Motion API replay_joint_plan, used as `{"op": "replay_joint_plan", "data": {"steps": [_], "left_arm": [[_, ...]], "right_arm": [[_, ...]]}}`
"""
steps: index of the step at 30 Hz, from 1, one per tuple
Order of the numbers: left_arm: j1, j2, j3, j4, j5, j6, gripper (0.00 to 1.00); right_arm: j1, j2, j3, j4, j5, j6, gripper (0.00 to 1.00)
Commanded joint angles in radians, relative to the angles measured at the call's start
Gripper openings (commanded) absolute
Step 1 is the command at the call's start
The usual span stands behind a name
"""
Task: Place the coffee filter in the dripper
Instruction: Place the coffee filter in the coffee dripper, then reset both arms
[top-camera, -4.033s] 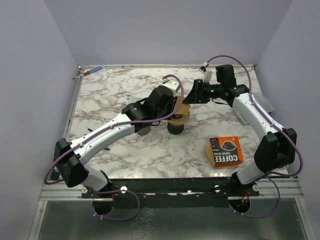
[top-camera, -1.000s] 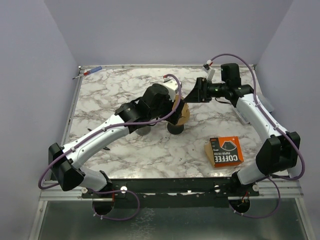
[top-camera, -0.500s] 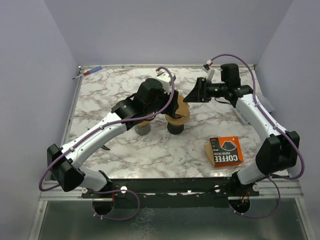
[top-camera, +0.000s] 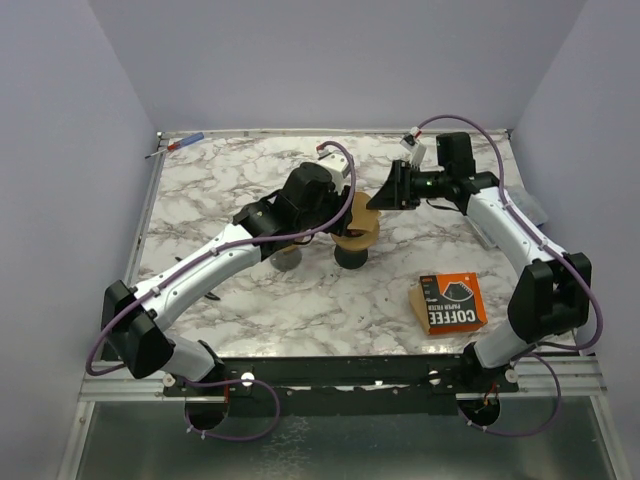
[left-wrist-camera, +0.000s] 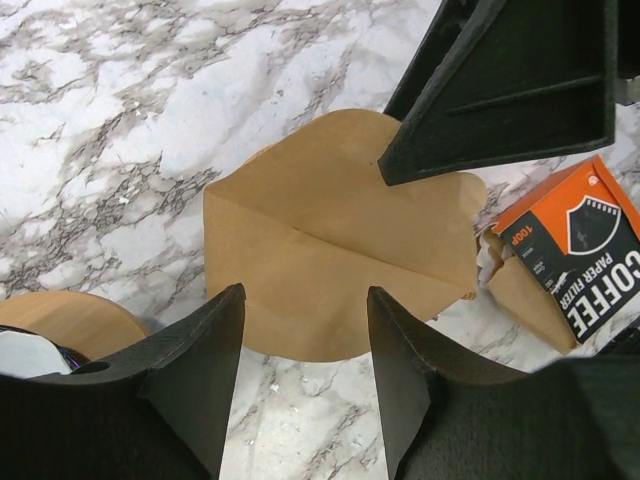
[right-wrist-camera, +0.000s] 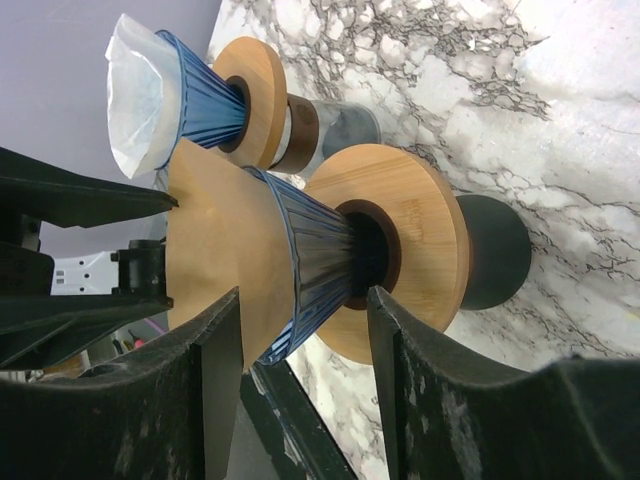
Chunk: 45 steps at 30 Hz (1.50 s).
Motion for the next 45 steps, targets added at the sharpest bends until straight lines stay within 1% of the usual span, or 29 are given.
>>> {"op": "replay_joint_plan", "data": {"steps": [1, 5, 8, 9, 13, 17, 19, 20, 28, 34, 37, 40, 42, 45], "left_arm": [[0.003, 0.020, -0.029, 0.008, -0.035, 0.007, 0.54], [0.002, 0.023, -0.030, 0.009, -0.026, 0.006, 0.54], [0.001, 0.015, -0.014, 0.013, -0.012, 0.005, 0.60], [0.001, 0.011, -0.007, 0.016, -0.004, 0.002, 0.63], [0.002, -0.006, 0.024, 0.034, 0.036, -0.010, 0.82], [0.018, -0.017, 0.056, 0.066, 0.097, -0.031, 0.98], [0.036, -0.020, 0.069, 0.085, 0.146, -0.042, 0.99], [0.046, -0.021, 0.075, 0.095, 0.167, -0.047, 0.99], [0.171, -0.024, 0.116, 0.158, 0.291, -0.070, 0.99], [0.307, -0.038, 0.128, 0.159, 0.320, -0.066, 0.99], [0.400, -0.053, 0.116, 0.160, 0.309, -0.060, 0.99], [0.527, -0.075, 0.084, 0.179, 0.294, -0.072, 0.99], [0.633, -0.092, 0.046, 0.204, 0.285, -0.091, 0.99], [0.753, -0.114, -0.038, 0.231, 0.242, -0.123, 0.99]], "right_arm": [[-0.006, 0.024, -0.025, 0.023, -0.029, -0.003, 0.54], [-0.006, 0.025, -0.024, 0.021, -0.029, -0.005, 0.54], [-0.007, 0.015, -0.016, 0.019, -0.030, -0.004, 0.55], [-0.007, 0.008, -0.012, 0.019, -0.030, -0.004, 0.57], [-0.007, -0.043, 0.002, 0.020, -0.014, -0.007, 0.70], [-0.007, -0.100, -0.001, 0.043, 0.011, 0.006, 0.83], [-0.007, -0.122, -0.001, 0.051, 0.022, 0.011, 0.98], [-0.007, -0.130, 0.001, 0.055, 0.024, 0.012, 1.00], [-0.017, -0.161, 0.022, 0.078, 0.046, 0.021, 1.00], [-0.052, -0.164, 0.028, 0.083, 0.103, 0.037, 1.00], [-0.097, -0.184, 0.004, 0.103, 0.172, 0.054, 1.00], [-0.163, -0.221, -0.038, 0.125, 0.253, 0.075, 1.00], [-0.204, -0.258, -0.082, 0.141, 0.342, 0.086, 1.00], [-0.227, -0.339, -0.185, 0.179, 0.546, 0.099, 1.00]]}}
